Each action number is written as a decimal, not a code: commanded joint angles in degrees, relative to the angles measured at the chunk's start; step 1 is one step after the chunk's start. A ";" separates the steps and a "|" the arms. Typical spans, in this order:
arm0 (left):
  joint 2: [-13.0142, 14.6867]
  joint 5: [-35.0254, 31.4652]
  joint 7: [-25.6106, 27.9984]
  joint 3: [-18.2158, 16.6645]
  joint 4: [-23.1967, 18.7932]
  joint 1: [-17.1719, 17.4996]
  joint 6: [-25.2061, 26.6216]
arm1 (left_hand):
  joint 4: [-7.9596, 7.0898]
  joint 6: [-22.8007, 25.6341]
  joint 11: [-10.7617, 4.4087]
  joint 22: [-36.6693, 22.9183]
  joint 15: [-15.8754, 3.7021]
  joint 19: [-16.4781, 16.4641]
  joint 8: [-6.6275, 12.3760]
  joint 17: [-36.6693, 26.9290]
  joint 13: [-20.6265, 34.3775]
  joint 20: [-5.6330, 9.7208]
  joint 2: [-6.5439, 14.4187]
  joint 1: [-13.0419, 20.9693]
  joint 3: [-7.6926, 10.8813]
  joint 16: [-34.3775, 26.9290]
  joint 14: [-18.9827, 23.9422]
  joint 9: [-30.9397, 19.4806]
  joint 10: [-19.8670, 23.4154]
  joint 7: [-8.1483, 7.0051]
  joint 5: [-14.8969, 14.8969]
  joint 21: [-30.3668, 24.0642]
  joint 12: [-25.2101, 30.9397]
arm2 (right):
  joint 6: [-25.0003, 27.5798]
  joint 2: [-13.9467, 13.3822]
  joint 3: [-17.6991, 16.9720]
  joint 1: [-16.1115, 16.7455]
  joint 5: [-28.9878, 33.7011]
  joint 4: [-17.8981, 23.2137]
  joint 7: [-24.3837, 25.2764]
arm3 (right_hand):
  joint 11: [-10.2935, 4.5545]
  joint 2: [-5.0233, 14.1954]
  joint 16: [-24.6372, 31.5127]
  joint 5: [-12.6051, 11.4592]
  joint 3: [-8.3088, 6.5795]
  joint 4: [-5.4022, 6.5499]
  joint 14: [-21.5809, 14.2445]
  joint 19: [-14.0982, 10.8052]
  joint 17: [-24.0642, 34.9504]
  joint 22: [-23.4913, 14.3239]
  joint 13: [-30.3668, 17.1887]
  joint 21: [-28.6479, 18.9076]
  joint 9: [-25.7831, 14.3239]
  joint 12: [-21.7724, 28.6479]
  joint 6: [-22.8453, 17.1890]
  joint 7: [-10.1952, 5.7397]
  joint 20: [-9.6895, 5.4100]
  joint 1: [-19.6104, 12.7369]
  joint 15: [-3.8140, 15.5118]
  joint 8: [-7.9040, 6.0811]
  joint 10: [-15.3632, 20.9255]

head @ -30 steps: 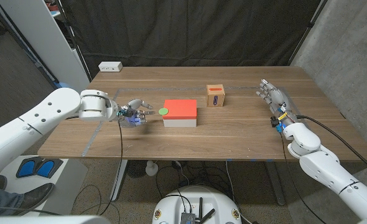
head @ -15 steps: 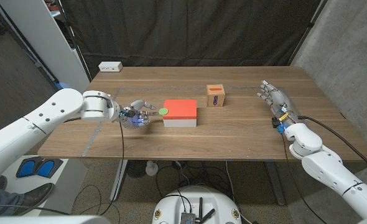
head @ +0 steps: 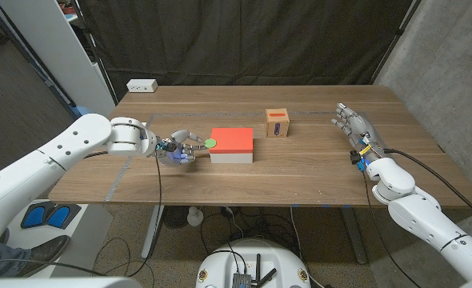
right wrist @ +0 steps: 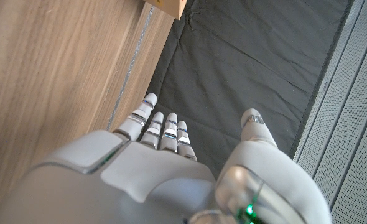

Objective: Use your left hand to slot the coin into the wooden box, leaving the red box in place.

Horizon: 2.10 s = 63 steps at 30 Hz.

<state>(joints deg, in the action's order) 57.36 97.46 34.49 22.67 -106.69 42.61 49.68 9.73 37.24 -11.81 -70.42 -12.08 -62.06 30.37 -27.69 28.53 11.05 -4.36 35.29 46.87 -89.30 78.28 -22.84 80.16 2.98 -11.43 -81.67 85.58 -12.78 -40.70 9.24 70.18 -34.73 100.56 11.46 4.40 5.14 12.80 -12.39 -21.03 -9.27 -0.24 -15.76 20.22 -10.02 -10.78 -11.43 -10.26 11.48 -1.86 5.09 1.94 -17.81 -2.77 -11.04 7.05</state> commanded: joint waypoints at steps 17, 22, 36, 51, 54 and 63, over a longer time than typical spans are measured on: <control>-2.33 -1.52 2.44 0.18 -0.13 -0.85 1.03 | 0.09 0.57 0.11 -0.30 0.13 -0.16 1.65 0.23 0.17 1.03 0.58 -0.30 0.74 0.18 -0.40 0.98 -0.42 -0.30 0.22 -0.31 -0.82 | -0.41 0.25 -0.64 0.94 -0.62 -0.72 -0.15 | 0.01 -0.14 0.37 -0.15 -0.37 0.20 -0.56 -0.10 -0.01 -0.06 -0.24 0.01 -0.24 0.07 -0.16 -0.33 0.27 -0.69 -0.29 -0.15 0.70; -2.79 -1.80 3.78 0.94 -0.25 -2.01 2.06 | 0.27 0.93 0.13 -0.15 0.13 -0.09 2.14 0.38 0.07 1.06 0.68 0.16 0.62 0.11 -0.32 1.01 -0.33 -0.47 0.21 -0.27 -0.97 | -0.71 0.40 -0.68 0.92 -0.76 -1.15 -0.33 | 0.01 -0.16 0.38 -0.15 -0.36 0.22 -0.57 -0.09 -0.01 -0.06 -0.25 0.01 -0.25 0.07 -0.18 -0.31 0.30 -0.70 -0.28 -0.15 0.74; -3.42 -1.66 5.09 1.53 -0.66 -2.89 3.00 | 0.26 0.97 0.07 0.05 0.14 0.27 2.86 0.40 0.27 1.07 0.84 0.85 0.13 -0.04 -0.21 1.63 -0.39 -0.53 0.21 -0.23 -1.18 | -1.63 0.97 -0.81 1.03 -1.12 -1.97 -0.52 | 0.07 -0.19 0.43 -0.16 -0.34 0.26 -0.67 -0.14 0.00 -0.06 -0.25 0.00 -0.25 0.10 -0.21 -0.29 0.34 -0.74 -0.30 -0.14 0.90; -4.04 -0.40 7.29 2.39 -0.81 -3.70 3.32 | 0.15 1.79 0.14 0.01 0.11 0.42 3.83 0.34 0.72 1.10 2.10 1.62 0.17 0.05 -0.34 2.00 -0.59 -0.67 0.02 -0.07 -1.23 | -2.61 1.65 -0.74 1.05 -1.65 -3.42 -0.92 | -0.01 -0.22 0.49 -0.16 -0.31 0.30 -0.81 -0.08 0.00 -0.06 -0.27 0.03 -0.26 0.13 -0.32 -0.34 0.47 -0.76 -0.35 -0.15 1.09; -4.16 -0.47 7.31 2.59 -0.91 -4.02 3.34 | 0.21 1.97 0.15 0.06 0.10 0.49 4.01 0.20 0.84 1.07 2.43 1.88 0.18 -0.04 -0.34 2.02 -0.79 -0.74 0.00 -0.08 -1.26 | -2.89 1.83 -0.83 1.10 -1.86 -3.65 -0.96 | -0.02 -0.24 0.49 -0.16 -0.30 0.30 -0.83 -0.09 0.01 -0.06 -0.27 0.03 -0.26 0.12 -0.31 -0.33 0.47 -0.76 -0.38 -0.14 1.12; -4.69 0.11 8.37 2.90 -1.34 -4.19 2.79 | 0.24 2.91 0.18 -0.05 0.12 0.67 4.46 0.44 0.73 1.08 3.08 2.25 0.08 0.06 -0.50 2.43 -0.69 -0.82 -0.05 -0.18 -1.41 | -3.92 2.35 -0.86 1.13 -2.30 -4.73 -1.46 | -0.04 -0.28 0.49 -0.15 -0.26 0.33 -0.81 -0.07 0.01 -0.06 -0.28 0.03 -0.26 0.17 -0.49 -0.35 0.49 -0.76 -0.33 -0.18 1.32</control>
<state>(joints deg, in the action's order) 53.24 96.90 41.69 25.07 -107.61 38.82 52.83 9.80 39.34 -11.44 -70.17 -11.87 -61.84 34.26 -27.08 29.09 10.84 -1.77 37.30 46.94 -89.30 78.08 -20.45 79.73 2.12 -11.21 -81.67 84.08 -15.63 -38.97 8.45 71.22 -36.46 97.06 10.51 4.40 4.84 12.80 -12.39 -21.03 -9.27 -0.65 -15.55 20.23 -10.01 -10.78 -11.43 -10.26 11.48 -2.03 4.93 2.14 -18.11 -2.94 -11.04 7.66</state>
